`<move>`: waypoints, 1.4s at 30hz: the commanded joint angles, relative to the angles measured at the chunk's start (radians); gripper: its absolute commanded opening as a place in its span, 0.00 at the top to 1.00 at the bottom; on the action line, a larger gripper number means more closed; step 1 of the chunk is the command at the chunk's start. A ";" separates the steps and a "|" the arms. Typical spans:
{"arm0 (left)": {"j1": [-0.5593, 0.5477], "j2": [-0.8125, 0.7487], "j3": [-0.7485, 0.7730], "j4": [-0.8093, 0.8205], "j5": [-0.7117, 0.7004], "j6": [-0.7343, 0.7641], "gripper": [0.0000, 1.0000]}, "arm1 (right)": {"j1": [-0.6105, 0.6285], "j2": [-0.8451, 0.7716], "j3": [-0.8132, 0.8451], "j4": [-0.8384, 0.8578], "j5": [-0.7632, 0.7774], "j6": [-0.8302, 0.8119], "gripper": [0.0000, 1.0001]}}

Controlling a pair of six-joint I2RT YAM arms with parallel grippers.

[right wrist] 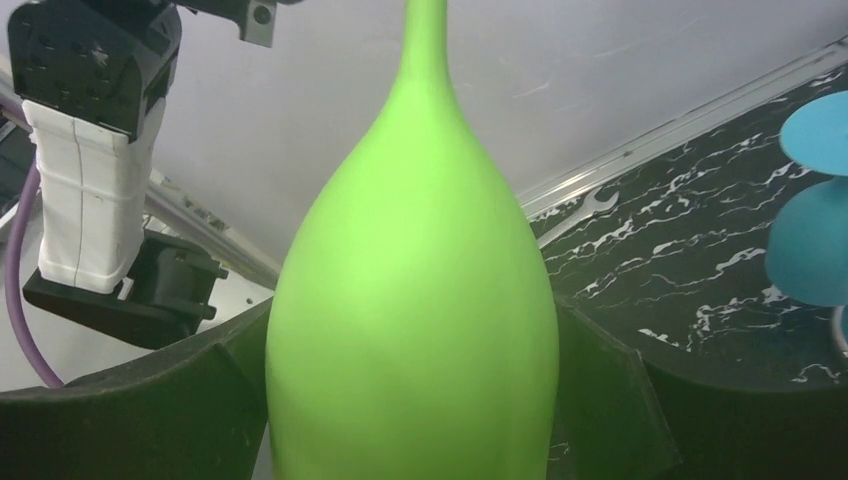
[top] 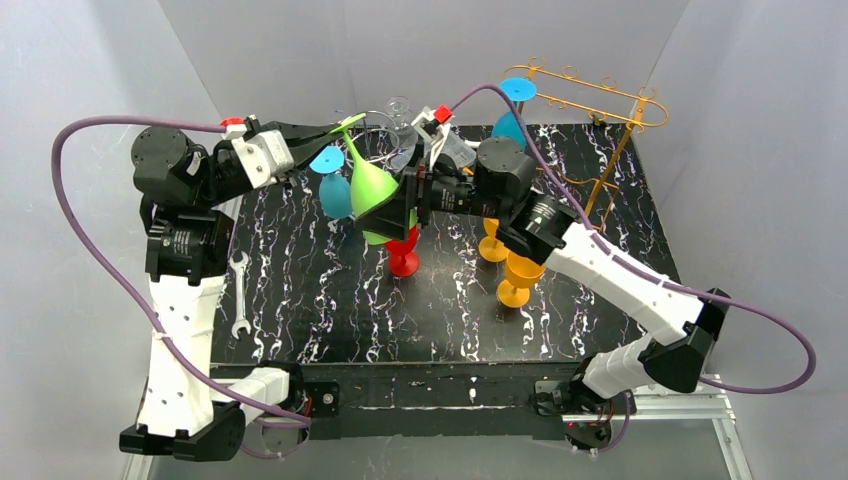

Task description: Place the wine glass upside down on the wine glass rack

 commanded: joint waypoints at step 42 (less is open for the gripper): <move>-0.012 0.070 -0.058 -0.250 -0.200 -0.151 0.02 | -0.280 -0.525 -0.880 0.450 1.495 -0.480 0.47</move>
